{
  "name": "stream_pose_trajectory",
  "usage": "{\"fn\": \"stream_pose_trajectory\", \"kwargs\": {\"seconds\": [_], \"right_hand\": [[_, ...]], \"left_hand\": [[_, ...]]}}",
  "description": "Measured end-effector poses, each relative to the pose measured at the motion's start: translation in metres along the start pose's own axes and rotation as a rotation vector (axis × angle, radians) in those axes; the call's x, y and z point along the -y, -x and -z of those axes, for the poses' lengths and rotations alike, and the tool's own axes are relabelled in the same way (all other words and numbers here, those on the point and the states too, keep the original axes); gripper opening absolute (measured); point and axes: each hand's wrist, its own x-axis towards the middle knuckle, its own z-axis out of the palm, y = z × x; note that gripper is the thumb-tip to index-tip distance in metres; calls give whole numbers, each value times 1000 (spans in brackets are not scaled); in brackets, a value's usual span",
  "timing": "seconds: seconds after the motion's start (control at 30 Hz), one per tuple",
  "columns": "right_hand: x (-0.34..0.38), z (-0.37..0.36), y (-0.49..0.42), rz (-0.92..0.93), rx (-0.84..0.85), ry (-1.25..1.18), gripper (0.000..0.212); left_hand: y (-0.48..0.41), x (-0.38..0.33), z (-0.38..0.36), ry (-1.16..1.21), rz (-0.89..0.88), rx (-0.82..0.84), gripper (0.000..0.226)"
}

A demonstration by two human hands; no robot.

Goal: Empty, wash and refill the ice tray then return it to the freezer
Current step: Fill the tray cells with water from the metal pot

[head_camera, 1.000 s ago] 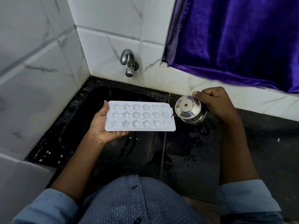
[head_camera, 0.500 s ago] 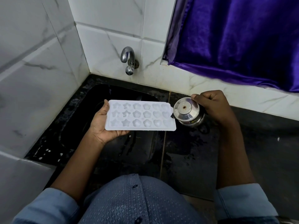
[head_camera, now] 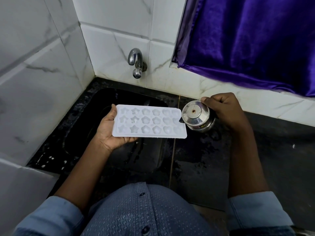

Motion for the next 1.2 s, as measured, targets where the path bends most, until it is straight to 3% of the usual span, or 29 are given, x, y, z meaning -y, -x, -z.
{"fn": "stream_pose_trajectory", "kwargs": {"seconds": [1.2], "right_hand": [[31,-11,4,9,35,-42,55]], "left_hand": [[-10,5,9,-2,40,65,79]]}}
